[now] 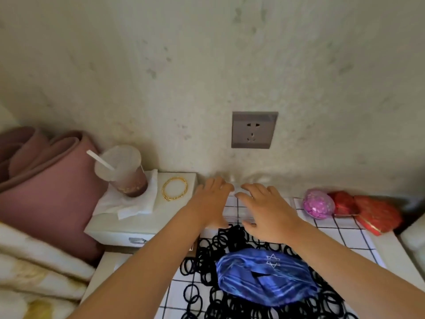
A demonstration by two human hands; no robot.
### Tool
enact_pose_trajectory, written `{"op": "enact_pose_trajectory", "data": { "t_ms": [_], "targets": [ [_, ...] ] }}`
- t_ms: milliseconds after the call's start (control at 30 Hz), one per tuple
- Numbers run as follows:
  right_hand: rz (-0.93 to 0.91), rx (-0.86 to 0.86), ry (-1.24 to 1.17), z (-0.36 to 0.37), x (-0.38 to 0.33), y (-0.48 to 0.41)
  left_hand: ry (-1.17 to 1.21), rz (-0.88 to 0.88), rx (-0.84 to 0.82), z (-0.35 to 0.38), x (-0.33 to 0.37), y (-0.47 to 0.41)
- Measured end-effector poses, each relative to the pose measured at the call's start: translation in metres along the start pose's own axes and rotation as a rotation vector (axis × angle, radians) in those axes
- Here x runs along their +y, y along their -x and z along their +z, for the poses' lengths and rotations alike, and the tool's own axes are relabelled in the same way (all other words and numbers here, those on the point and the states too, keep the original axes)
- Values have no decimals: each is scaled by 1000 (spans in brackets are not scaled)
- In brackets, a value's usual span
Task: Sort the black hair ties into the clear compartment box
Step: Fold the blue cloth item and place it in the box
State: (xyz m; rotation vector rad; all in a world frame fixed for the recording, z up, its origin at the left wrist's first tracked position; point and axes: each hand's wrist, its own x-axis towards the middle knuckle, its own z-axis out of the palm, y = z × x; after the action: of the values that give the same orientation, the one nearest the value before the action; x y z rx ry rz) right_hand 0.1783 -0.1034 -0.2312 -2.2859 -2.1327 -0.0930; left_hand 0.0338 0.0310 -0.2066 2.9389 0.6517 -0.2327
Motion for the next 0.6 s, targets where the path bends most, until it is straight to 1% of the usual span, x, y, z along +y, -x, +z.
{"op": "enact_pose_trajectory", "data": {
  "t_ms": [100, 200, 300, 433, 600],
  "targets": [
    [-60, 69, 55, 8, 3, 1, -47, 28, 84, 12, -4, -1],
    [-72, 95, 136, 11, 4, 4, -55, 41, 150, 17, -5, -2],
    [-17, 100, 186, 17, -7, 11, -36, 26, 191, 23, -1, 3],
    [108, 72, 247, 24, -28, 20, -51, 1, 212, 32, 8, 15],
    [149, 22, 306, 25, -36, 22, -43, -19, 199, 31, 15, 25]
  ]
}}
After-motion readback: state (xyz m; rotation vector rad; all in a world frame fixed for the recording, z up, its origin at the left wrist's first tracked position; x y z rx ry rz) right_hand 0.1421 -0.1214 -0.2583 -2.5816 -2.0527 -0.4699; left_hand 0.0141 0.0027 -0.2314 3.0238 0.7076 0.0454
